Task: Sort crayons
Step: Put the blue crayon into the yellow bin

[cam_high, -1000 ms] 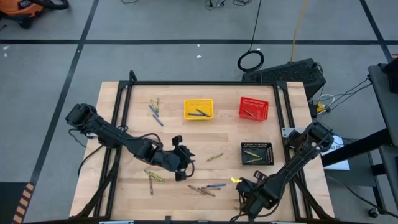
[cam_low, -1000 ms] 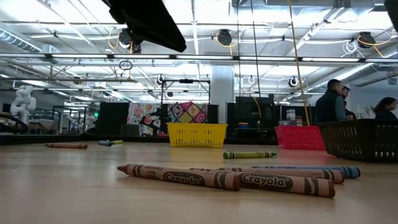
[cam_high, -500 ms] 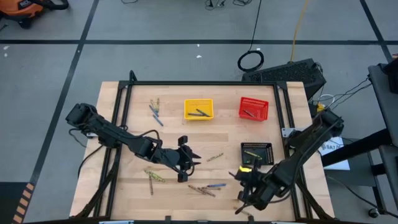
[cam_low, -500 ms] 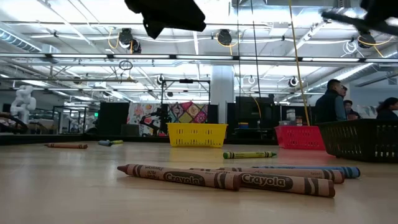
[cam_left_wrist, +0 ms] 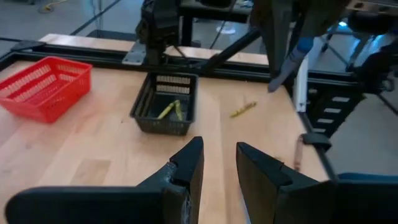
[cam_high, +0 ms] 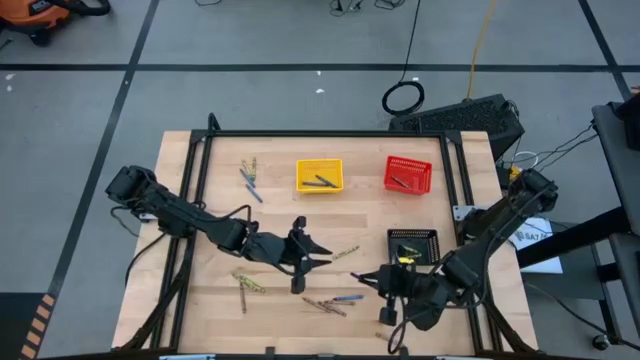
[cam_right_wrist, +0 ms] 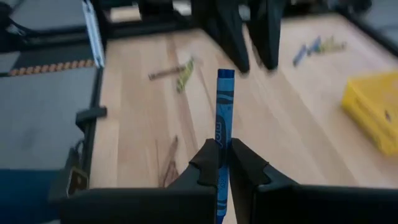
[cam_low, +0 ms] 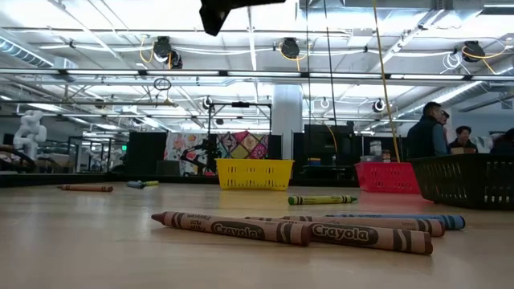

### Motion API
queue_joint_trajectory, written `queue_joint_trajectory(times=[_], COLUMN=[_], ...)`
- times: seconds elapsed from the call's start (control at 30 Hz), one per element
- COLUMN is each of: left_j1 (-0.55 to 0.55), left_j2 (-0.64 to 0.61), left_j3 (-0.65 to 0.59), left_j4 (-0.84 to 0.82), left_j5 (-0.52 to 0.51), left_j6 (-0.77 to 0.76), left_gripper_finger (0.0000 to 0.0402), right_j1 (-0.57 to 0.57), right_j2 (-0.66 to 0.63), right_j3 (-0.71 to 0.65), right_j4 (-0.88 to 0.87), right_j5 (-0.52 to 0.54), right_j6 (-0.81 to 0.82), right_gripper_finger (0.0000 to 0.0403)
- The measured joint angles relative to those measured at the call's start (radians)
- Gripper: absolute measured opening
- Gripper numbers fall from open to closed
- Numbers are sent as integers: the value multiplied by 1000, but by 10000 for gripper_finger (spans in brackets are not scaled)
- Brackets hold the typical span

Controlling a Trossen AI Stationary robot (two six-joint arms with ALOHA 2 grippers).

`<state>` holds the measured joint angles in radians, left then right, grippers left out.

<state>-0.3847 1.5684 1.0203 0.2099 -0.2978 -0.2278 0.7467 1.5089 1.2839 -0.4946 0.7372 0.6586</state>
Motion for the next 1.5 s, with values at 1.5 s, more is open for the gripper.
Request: queue_joint_trajectory(times=[1.5], left_j1=[3], left_j2=[0], left_j3=[0], left_j4=[295], left_j5=[115], left_j6=[86], left_gripper_finger=[99], right_j1=[-182], right_j2=[0], right_j3=[1], right_j4=[264], right_j5=[-136], right_j6=[-309], right_gripper_finger=[0])
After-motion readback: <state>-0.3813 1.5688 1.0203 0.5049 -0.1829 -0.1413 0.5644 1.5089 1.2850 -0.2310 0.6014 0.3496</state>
